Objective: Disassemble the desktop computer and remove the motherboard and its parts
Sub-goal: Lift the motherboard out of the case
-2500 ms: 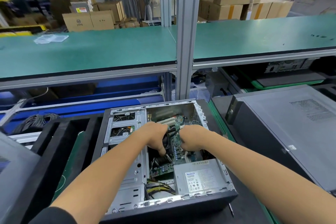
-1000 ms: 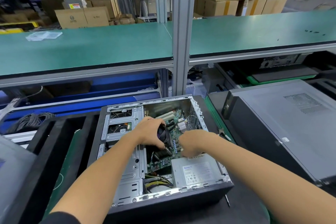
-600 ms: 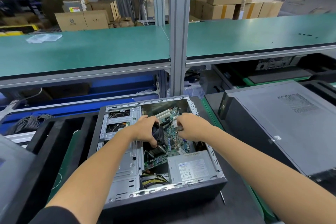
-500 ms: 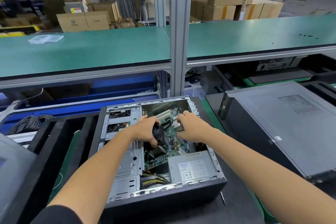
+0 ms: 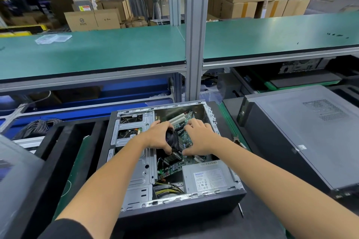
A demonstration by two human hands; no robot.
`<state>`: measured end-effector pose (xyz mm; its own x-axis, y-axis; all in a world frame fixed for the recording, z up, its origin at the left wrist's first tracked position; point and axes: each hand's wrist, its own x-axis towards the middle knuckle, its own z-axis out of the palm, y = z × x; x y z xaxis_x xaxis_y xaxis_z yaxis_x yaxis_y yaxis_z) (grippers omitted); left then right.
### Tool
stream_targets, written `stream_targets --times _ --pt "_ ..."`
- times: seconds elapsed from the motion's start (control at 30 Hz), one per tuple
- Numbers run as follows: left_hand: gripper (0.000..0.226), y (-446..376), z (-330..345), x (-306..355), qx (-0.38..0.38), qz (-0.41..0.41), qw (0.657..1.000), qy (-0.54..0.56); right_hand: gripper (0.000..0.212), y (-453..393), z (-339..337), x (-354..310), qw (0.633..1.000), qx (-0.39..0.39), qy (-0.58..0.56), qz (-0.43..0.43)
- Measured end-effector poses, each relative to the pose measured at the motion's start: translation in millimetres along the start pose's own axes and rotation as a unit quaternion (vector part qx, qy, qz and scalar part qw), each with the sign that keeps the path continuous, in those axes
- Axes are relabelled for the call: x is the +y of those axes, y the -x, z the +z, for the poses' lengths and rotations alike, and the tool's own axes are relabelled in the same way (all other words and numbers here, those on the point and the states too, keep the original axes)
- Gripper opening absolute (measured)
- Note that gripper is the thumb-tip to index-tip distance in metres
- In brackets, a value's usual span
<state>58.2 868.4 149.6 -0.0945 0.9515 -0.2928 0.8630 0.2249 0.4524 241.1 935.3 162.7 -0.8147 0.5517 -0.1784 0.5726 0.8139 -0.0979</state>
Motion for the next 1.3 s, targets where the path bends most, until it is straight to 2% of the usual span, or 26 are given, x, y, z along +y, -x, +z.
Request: stream_targets --times 0.17,0.4,0.53,0.73,0.93,0.97,1.03,1.07,1.1,1.2,1.3 --pt "0.08 -1.8 -0.5 -2.7 0.007 0.009 1.0 0.001 0.098 -11.4 10.3 -19.2 1.0 -0.013 0.013 -0.026" --pt "0.08 -5.3 1.2 -8.0 0.002 0.021 1.0 0.003 0.115 -33.9 14.7 -30.1 0.998 -0.044 0.038 0.0" --pt "0.082 -6.2 2.2 -12.3 0.001 0.018 1.0 0.013 0.113 -38.1 17.9 -28.8 0.998 -0.048 0.04 0.0" --pt "0.087 -4.7 4.9 -15.7 0.017 0.034 0.999 0.027 0.098 -43.1 17.5 -26.8 0.998 -0.038 0.05 -0.007" --pt "0.086 -6.1 5.6 -15.1 0.029 0.062 0.998 0.002 0.099 -35.7 11.3 -20.2 0.998 -0.031 0.041 -0.03" --pt "0.086 -6.8 5.7 -15.6 0.031 0.063 0.998 -0.002 0.091 -31.9 7.0 -15.8 0.999 -0.013 0.026 -0.037" --pt "0.088 -6.7 5.6 -17.0 0.032 0.052 0.998 0.013 0.054 -23.0 -4.5 -4.2 0.998 0.029 -0.025 -0.053" --pt "0.089 -6.1 5.3 -17.6 0.031 0.045 0.998 0.023 0.034 -19.2 -10.8 1.8 0.997 0.023 -0.044 -0.056" --pt "0.089 -5.7 5.0 -17.8 0.028 0.039 0.998 0.028 0.023 -15.5 -16.2 7.1 0.997 -0.003 -0.059 -0.056" --pt "0.092 -5.7 5.2 -18.0 0.019 0.028 0.999 0.028 0.024 -3.2 -24.7 10.0 0.994 -0.086 -0.05 -0.053" --pt "0.093 -5.4 5.7 -17.6 0.012 0.014 0.999 0.033 0.026 5.6 -21.0 1.3 0.994 -0.079 0.041 -0.062"
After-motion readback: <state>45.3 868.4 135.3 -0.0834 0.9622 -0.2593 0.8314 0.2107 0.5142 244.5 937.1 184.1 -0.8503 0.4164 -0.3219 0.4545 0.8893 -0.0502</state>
